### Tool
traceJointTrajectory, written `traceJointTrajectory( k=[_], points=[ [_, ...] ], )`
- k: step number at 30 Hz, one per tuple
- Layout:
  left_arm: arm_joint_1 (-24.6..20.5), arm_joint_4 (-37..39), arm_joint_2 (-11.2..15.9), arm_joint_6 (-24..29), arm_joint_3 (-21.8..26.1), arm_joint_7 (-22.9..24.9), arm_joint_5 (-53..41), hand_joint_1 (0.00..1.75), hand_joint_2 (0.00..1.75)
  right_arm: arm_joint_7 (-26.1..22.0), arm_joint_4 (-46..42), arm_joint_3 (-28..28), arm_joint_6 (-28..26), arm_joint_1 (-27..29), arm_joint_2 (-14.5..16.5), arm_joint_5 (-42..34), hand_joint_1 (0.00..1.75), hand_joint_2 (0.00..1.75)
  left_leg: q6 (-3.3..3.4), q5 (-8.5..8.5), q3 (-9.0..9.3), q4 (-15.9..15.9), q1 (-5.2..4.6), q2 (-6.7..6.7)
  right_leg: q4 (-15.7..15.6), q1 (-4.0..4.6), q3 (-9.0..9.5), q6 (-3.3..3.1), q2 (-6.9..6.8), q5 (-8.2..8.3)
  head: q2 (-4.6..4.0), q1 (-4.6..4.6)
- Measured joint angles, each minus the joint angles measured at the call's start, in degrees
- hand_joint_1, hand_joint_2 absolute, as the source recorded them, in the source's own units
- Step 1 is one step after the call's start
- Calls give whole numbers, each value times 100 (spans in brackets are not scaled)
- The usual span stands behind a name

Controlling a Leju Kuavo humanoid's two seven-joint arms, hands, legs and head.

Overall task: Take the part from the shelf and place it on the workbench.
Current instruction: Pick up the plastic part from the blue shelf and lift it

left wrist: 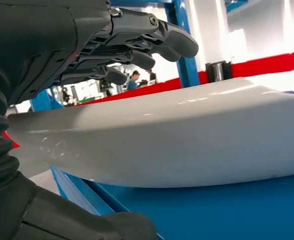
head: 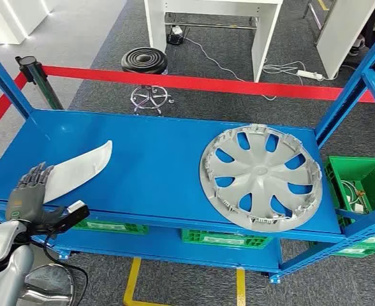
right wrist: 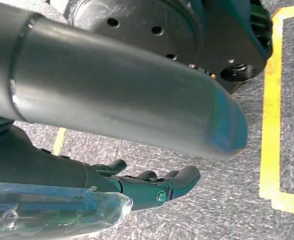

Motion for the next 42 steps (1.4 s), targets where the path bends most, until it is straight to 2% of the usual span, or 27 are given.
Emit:
traceJointTrajectory(
  k=[1,2,4,5,19,24,29,34,36,38,40,42],
  points=[
    [-8,13,-2,-12,2,1,0,40,175,0,0,-1,0,-5,0,3,0,0,0,0,0,0,0,0,0,0,0,0,0,0,0,0],
    [-14,30,-4,-17,3,2,-1,72,175,0,0,-2,1,-9,0,6,0,0,0,0,1,0,0,0,0,0,0,0,0,0,0,0],
    [-32,93,-16,-32,5,4,-1,147,175,3,0,-7,1,-23,0,14,0,0,0,1,2,0,0,0,0,0,0,0,-1,0,0,1],
    [-35,127,-23,-25,5,4,-2,172,175,7,0,-11,1,-27,0,15,0,0,0,1,3,0,-1,0,0,0,-1,0,-1,0,0,1],
    [-55,645,-203,444,3,-107,-52,175,175,184,0,-40,-91,-17,-2,105,0,0,-1,0,10,-2,-1,-1,0,-1,-14,-3,-3,-3,0,1],
    [-45,627,-223,1072,-13,-99,-651,175,175,160,0,-42,-73,-17,1,110,0,0,-1,3,10,-2,-1,0,0,-1,10,-3,-1,-2,0,1],
    [-9,563,-246,1253,-37,-66,-926,175,175,138,0,-43,-62,-21,6,112,0,0,-2,2,7,-2,-1,0,0,-1,5,-3,-1,-2,0,0],
    [10,218,-243,2276,-80,-53,-1771,175,175,33,0,-45,-4,-29,29,114,0,0,-3,0,5,-2,0,0,0,0,-54,-5,-2,-5,0,1],
    [-29,-103,-172,2634,-145,47,-1914,175,175,-29,0,-48,11,-38,47,111,0,0,-4,-1,5,-3,1,0,0,0,-55,-6,0,-6,0,1],
    [-122,-454,23,2852,-263,213,-1925,175,175,-81,0,-51,18,-41,64,107,0,0,-4,0,4,-3,1,0,0,1,-48,-6,0,-5,0,1],
    [-217,-713,222,2971,-342,284,-1927,175,175,-113,0,-53,25,-40,75,104,0,0,-5,0,4,-3,1,0,1,1,-34,-6,0,-4,0,1],
    [-255,-822,304,3016,-357,264,-1927,175,175,-127,0,-54,27,-40,81,104,0,0,-5,1,4,-3,1,0,1,1,-26,-6,0,-4,0,2]
  ],
)
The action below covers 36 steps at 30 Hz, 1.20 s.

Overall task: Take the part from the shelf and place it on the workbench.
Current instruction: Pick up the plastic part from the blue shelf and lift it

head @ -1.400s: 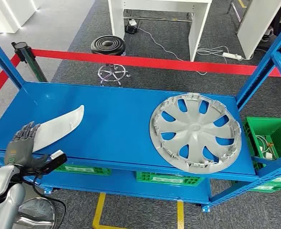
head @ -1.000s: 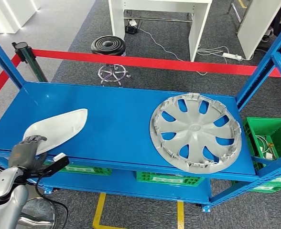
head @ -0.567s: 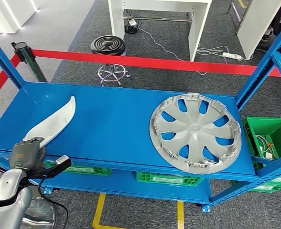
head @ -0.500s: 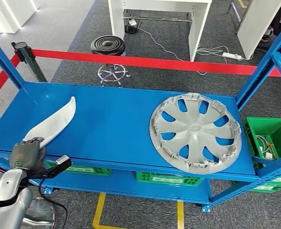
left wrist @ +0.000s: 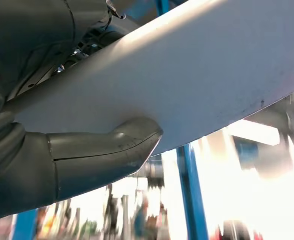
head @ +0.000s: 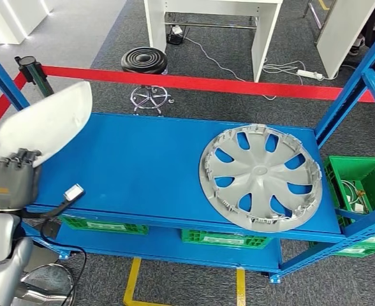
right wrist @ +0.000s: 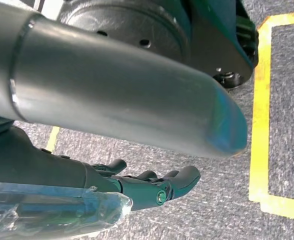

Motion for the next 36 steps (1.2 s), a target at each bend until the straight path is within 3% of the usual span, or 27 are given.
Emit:
traceJointTrajectory(
  k=[2,6,8,12,14,17,24,29,32,36],
  points=[
    [-22,-78,49,39,1,-63,0,175,175,-11,0,-1,2,-1,5,0,0,0,0,1,0,0,0,0,1,0,6,0,0,1,0,-2],
    [-171,-820,180,391,252,-1035,-2,175,175,-75,0,-37,17,-16,48,-2,0,0,-1,2,1,-2,-1,1,2,0,28,0,6,2,0,-1],
    [-185,-962,144,424,349,-1267,-2,175,175,-91,0,-39,21,-15,62,-2,0,0,0,1,1,-2,-1,1,2,-1,23,0,4,1,0,-3],
    [-207,-1249,-322,544,732,-2499,-2,175,175,-136,0,-42,42,-33,86,-6,0,0,0,-1,1,-3,-3,1,0,-2,-11,-2,-1,-3,0,1],
    [-213,-1324,-597,538,933,-2837,-2,175,175,-146,0,-46,45,-43,98,-10,0,0,-1,-1,0,-3,-7,3,0,-4,-2,0,7,0,0,-1],
    [-219,-1339,-810,317,1067,-2605,-2,175,175,-153,0,-65,48,-40,120,-11,0,0,1,1,1,-3,-9,3,0,-7,-2,4,5,4,0,-1],
    [-230,-1336,-907,150,1000,-2039,-2,175,175,-164,0,-88,48,-57,143,-10,0,0,1,3,0,-4,-7,2,1,-6,18,3,6,4,0,-2],
    [-246,-1297,-671,22,475,-1112,-2,175,175,-184,0,-122,50,-70,144,4,0,0,1,2,0,-4,-7,2,1,-6,2,3,5,3,0,-2],
    [-261,-1287,-537,28,89,-824,-2,175,175,-204,0,-136,50,-75,144,12,0,0,3,-2,-1,1,-11,2,-4,-10,-2,5,5,4,0,-2],
    [-281,-1282,-454,-40,-235,-724,-2,175,175,-225,0,-140,42,-79,160,16,0,0,99,13,-8,13,-46,4,-43,-48,28,80,9,54,0,-7]
  ],
)
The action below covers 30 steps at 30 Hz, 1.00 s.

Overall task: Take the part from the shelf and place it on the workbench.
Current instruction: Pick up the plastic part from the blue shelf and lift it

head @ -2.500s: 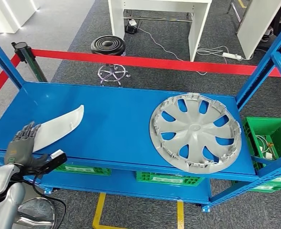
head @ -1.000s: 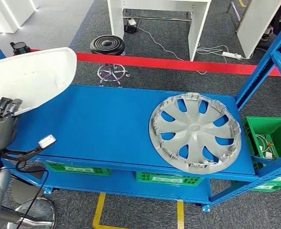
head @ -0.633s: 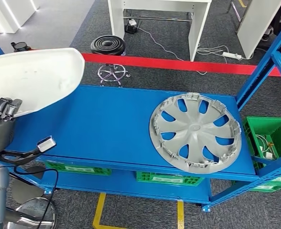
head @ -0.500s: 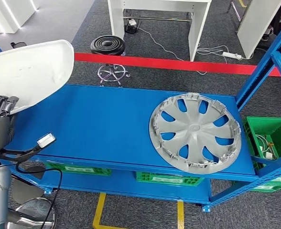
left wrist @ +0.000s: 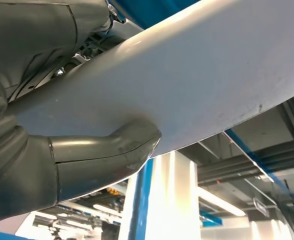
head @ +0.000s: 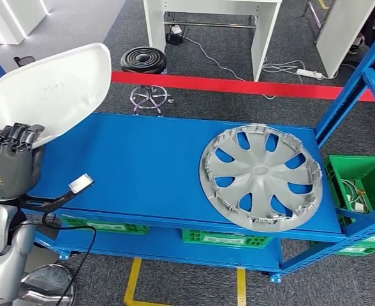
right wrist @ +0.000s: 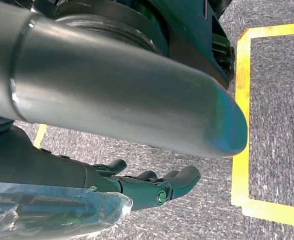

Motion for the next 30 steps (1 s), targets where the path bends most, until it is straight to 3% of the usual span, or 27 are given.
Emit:
traceJointTrajectory(
  k=[2,3,6,7,8,9,12,14,17,18,20,22,23,24,25,26,28,30],
  points=[
    [-15,0,15,-17,-90,27,0,175,175,-4,0,0,-3,-1,5,1,0,0,65,80,35,-121,26,16,10,-1,-16,39,-2,-38,0,2],
    [-24,0,18,-17,-127,32,0,175,175,-7,0,0,-3,-3,7,1,0,0,95,123,49,-189,42,27,115,0,-71,52,-5,-135,0,10],
    [-21,5,22,-16,-205,36,0,175,175,-13,0,0,-3,-8,7,2,0,0,114,183,28,-258,58,48,1103,-29,-526,103,-11,-670,0,31],
    [-14,11,22,-16,-222,36,0,175,175,-12,0,0,-2,-6,8,2,0,0,101,193,11,-257,61,51,1422,-45,-673,128,-13,-772,0,31],
    [-9,18,22,-16,-242,36,0,175,175,-11,0,0,-2,-4,8,3,0,0,82,204,-3,-255,68,53,1558,-61,-736,151,-14,-761,0,30],
    [-7,25,23,-16,-260,36,0,175,175,-11,0,-1,-4,-1,8,3,0,0,61,216,-14,-250,82,54,1463,-80,-688,176,-19,-633,0,30],
    [-5,35,31,-16,-296,37,0,175,175,-13,0,-2,-17,-11,18,3,0,0,-47,237,-60,-196,129,45,388,-135,-131,251,-26,-111,0,48],
    [-7,36,44,-16,-314,39,0,175,175,-13,0,-3,-21,-21,35,3,0,0,-146,273,-105,-149,114,31,62,-138,32,210,0,-36,0,64],
    [-8,39,64,-19,-332,46,1,175,175,-13,0,-10,-28,-25,43,5,0,0,-241,288,-166,-111,126,25,112,-121,-66,31,14,14,0,62],
    [-7,40,71,-24,-335,50,1,175,175,-13,0,-15,-30,-26,43,8,0,0,-257,174,-215,-18,136,26,115,-116,-107,-30,8,48,0,62],
    [-8,42,85,-44,-338,54,4,175,175,-13,0,-25,-31,-26,44,13,0,0,-277,-292,-427,536,135,28,113,-95,-220,-137,-8,135,0,53],
    [-4,45,90,-79,-340,56,7,175,175,-13,0,-31,-31,-25,45,15,0,0,-272,-733,-664,1308,117,28,117,-52,-356,-196,-20,231,0,46],
    [-1,46,91,-96,-342,56,8,175,175,-13,0,-35,-33,-24,45,16,0,0,-253,-803,-686,1519,108,28,118,-28,-422,-208,-24,278,0,46],
    [1,48,91,-109,-344,57,8,175,175,-13,0,-39,-35,-24,45,18,0,0,-218,-761,-603,1528,94,28,120,-3,-483,-214,-26,324,0,46],
    [1,48,92,-119,-345,57,9,175,175,-13,0,-42,-38,-25,45,21,0,0,-171,-634,-411,1323,74,27,120,21,-537,-217,-25,369,0,46],
    [-2,48,93,-122,-345,57,10,175,175,-13,0,-44,-41,-25,46,25,0,0,-107,-490,-133,959,43,26,120,41,-581,-215,-23,412,0,47],
    [-13,48,98,-124,-346,60,12,175,175,-13,0,-48,-45,-26,50,34,0,0,3,-377,401,172,-18,29,120,75,-645,-192,-20,498,0,52],
    [-14,46,107,-124,-344,67,14,175,175,-11,0,-51,-46,-26,55,48,0,0,30,-395,586,-181,-62,31,106,71,-673,-136,-25,586,0,50]
  ],
)
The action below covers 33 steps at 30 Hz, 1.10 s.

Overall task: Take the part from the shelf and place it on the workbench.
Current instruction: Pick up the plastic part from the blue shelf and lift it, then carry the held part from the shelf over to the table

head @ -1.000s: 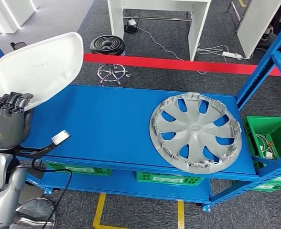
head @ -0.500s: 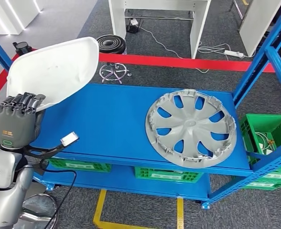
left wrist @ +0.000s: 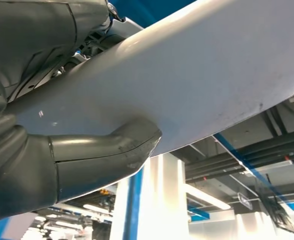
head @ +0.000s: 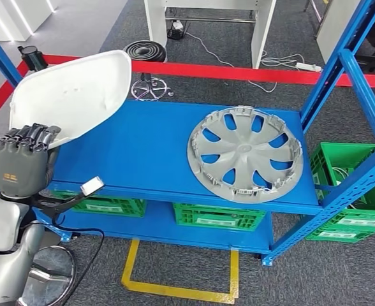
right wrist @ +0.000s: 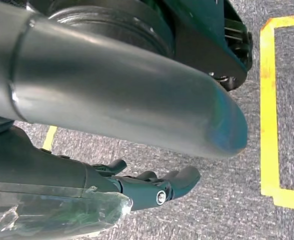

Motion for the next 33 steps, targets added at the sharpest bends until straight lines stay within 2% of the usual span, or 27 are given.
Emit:
traceJointTrajectory(
  k=[2,3,4,5,7,8,9,10,11,12,13,14,15,17,18,19,20,22,23,24,25,27,29,30,31,32,33],
  points=[
    [15,-1,11,-2,4,7,2,175,175,2,1,-2,0,6,1,18,0,0,4,95,-39,-64,-3,9,-17,-19,-19,69,2,52,0,-11],
    [23,-1,17,-6,7,9,3,175,175,4,1,-2,-1,7,2,27,0,0,25,160,-73,-92,8,18,38,-22,-64,98,5,-35,0,-7],
    [37,-1,22,-12,13,12,5,175,175,8,2,-3,-2,8,2,35,0,0,49,230,-124,-120,23,28,187,-26,-133,124,8,-222,0,1],
    [60,-2,26,-19,20,16,8,175,175,12,2,-3,-4,7,2,41,0,0,66,295,-189,-129,33,38,448,-37,-224,144,9,-495,0,9],
    [139,-3,42,-31,43,21,14,175,175,18,2,-3,-10,4,2,49,0,0,80,420,-360,-123,31,39,1170,-52,-397,188,2,-999,0,22],
    [187,-3,49,-36,60,24,18,175,175,20,2,-3,-14,5,2,51,0,0,72,485,-448,-119,29,39,1450,-56,-419,204,0,-1082,0,22],
    [237,-3,60,-43,86,25,25,175,175,22,2,-3,-20,4,2,54,0,0,59,550,-538,-111,29,40,1567,-58,-359,216,-2,-1027,0,24],
    [286,-4,70,-55,121,27,32,175,175,25,2,-3,-28,3,2,57,0,0,43,608,-622,-102,30,40,1476,-60,-199,221,-3,-872,0,24],
    [330,-6,83,-67,160,28,40,175,175,27,2,-3,-35,1,2,62,0,0,23,659,-696,-86,32,39,1192,-66,58,221,-3,-704,0,24],
    [373,-12,99,-78,202,28,50,175,175,31,1,-3,-43,-4,2,68,0,0,-2,705,-758,-65,28,38,772,-71,369,219,-2,-645,0,24],
    [407,-25,116,-86,248,28,57,175,175,34,0,-3,-51,-13,4,75,0,0,-30,742,-804,-40,21,38,334,-70,680,203,6,-676,0,22],
    [431,-39,132,-89,289,28,63,175,175,38,-1,-3,-55,-21,9,83,0,0,-57,786,-828,-20,13,37,6,-68,884,178,13,-747,0,16],
    [448,-52,151,-90,327,28,68,175,175,43,-1,-3,-60,-27,18,89,0,0,-83,832,-842,-9,6,36,-182,-58,990,147,20,-827,0,11],
    [483,-63,184,-92,394,28,74,175,175,55,0,-4,-69,-27,37,97,0,0,-137,894,-862,1,12,31,-219,-54,946,51,12,-787,-1,1],
    [508,-64,200,-93,425,28,76,175,175,60,1,-4,-76,-26,43,102,0,0,-167,816,-898,50,22,25,-213,-56,901,-2,-1,-741,-2,-2],
    [534,-64,214,-94,452,28,77,175,175,64,2,-6,-84,-27,46,110,0,0,-198,637,-957,186,32,20,-214,-63,842,-56,-16,-683,-2,-12],
    [552,-65,224,-94,473,28,78,175,175,68,2,-6,-90,-29,49,118,0,0,-226,369,-1044,432,42,16,-213,-66,791,-98,-30,-619,-2,-22],
    [575,-66,236,-94,496,28,78,175,175,69,2,-6,-94,-29,53,132,0,0,-261,-175,-1242,1182,52,13,-202,-57,646,-128,-48,-481,-2,-38],
    [588,-65,237,-93,503,28,78,175,175,69,2,-6,-94,-28,55,134,0,0,-269,-301,-1286,1497,54,13,-192,-52,563,-129,-54,-412,-2,-38],
    [602,-64,237,-93,508,27,78,175,175,69,2,-5,-95,-27,56,135,0,0,-266,-298,-1250,1656,56,13,-178,-47,464,-125,-57,-347,-1,-39],
    [611,-64,238,-93,510,27,78,175,175,69,2,-6,-95,-28,56,135,0,0,-255,-189,-1116,1606,56,12,-160,-43,372,-116,-59,-290,-1,-38],
    [616,-68,241,-93,519,26,79,175,175,70,2,-6,-96,-31,57,137,0,0,-208,64,-574,966,51,7,-123,-34,218,-88,-55,-191,0,-39],
    [614,-84,250,-95,541,21,93,175,175,72,2,-6,-98,-35,61,147,0,0,-157,70,-39,184,32,0,-94,-14,122,-41,-46,-94,0,-33],
    [615,-93,256,-96,561,16,109,175,175,73,2,-6,-100,-37,63,157,0,0,-136,25,81,-36,19,-2,-91,-11,92,-13,-44,-40,0,-33],
    [622,-100,263,-98,584,9,134,175,175,73,2,-5,-104,-37,65,169,0,0,-114,17,102,-127,4,-1,-97,-10,70,18,-43,14,0,-30],
    [635,-103,270,-99,610,-1,162,175,175,73,3,-5,-111,-33,66,184,0,0,-84,55,59,-140,4,4,-104,-15,50,51,-42,62,0,-31],
    [649,-105,279,-101,632,-16,193,175,175,72,3,-5,-119,-26,67,202,0,0,-46,113,9,-151,6,14,-80,-25,16,83,-40,26,0,-31]
  ],
)
